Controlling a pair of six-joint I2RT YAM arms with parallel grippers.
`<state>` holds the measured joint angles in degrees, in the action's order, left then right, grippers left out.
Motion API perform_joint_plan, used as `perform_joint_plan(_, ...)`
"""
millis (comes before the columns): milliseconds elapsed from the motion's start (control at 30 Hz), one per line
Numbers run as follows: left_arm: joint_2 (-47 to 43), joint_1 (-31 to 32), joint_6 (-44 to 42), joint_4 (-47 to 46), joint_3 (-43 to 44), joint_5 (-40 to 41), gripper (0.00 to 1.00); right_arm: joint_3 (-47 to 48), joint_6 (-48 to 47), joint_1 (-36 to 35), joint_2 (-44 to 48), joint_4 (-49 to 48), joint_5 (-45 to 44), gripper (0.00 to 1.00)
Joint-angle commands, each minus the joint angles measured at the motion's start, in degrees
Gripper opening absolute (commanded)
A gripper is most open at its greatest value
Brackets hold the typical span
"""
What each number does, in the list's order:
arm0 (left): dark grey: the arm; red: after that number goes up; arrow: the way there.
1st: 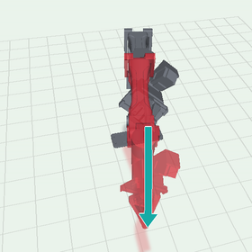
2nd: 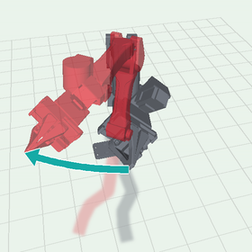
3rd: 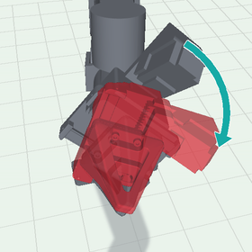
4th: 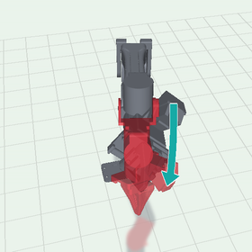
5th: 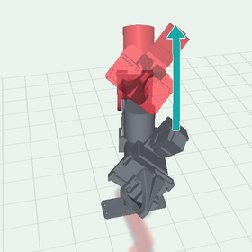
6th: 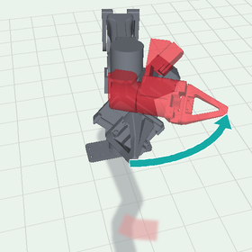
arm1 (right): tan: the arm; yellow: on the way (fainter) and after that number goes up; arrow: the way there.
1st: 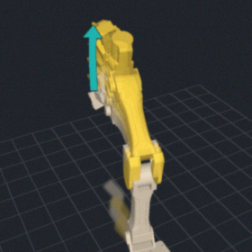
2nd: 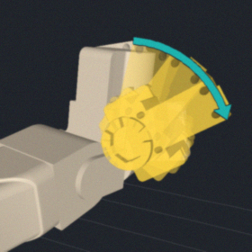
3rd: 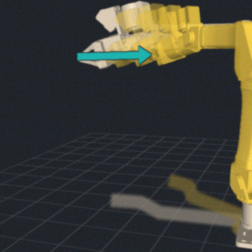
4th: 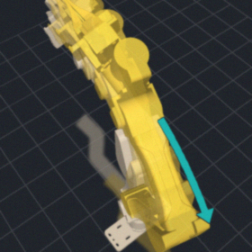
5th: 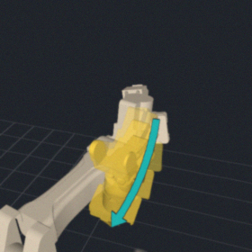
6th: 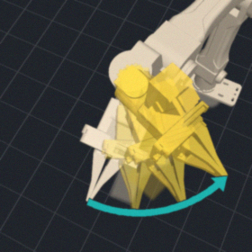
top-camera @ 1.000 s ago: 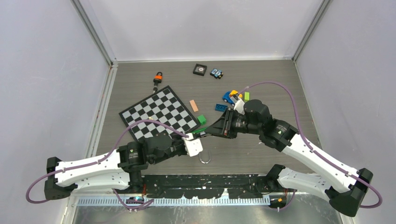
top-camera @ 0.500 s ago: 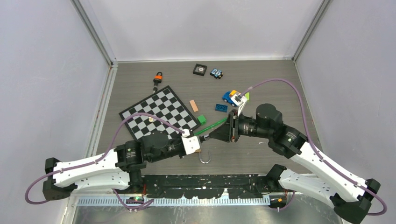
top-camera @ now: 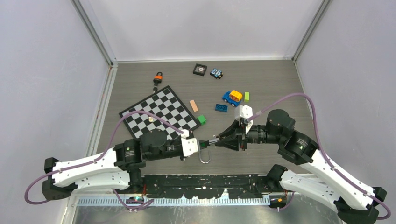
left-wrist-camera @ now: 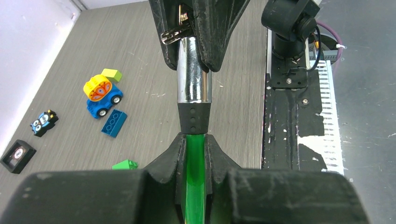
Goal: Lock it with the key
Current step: Lock the lock.
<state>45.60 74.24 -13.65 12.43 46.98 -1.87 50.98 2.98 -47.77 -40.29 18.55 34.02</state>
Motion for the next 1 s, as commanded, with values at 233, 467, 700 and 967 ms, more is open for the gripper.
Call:
perform_joint_plan(233, 0.8, 0.1, 0.7, 1.0, 3.1, -4.6, 0.00, 8.6, -31.3, 0.7, -0.2, 13.0, 0.3, 0.04)
perform_joint_plan(467, 1.3, 0.1, 0.7, 1.0, 3.0, -4.7, 0.00, 9.4, -36.4, 0.7, 0.2, 13.7, 0.3, 0.04)
perform_joint_plan(700, -0.7, 0.0, 1.5, 0.1, 1.1, -2.7, 0.00, 6.0, -28.7, 0.7, 3.6, 4.0, -7.0, 0.38)
perform_joint_plan(967, -5.3, 0.0, 4.3, -2.4, -4.0, 1.4, 0.00, 0.2, -6.6, 0.7, 9.9, -10.7, -24.6, 0.56)
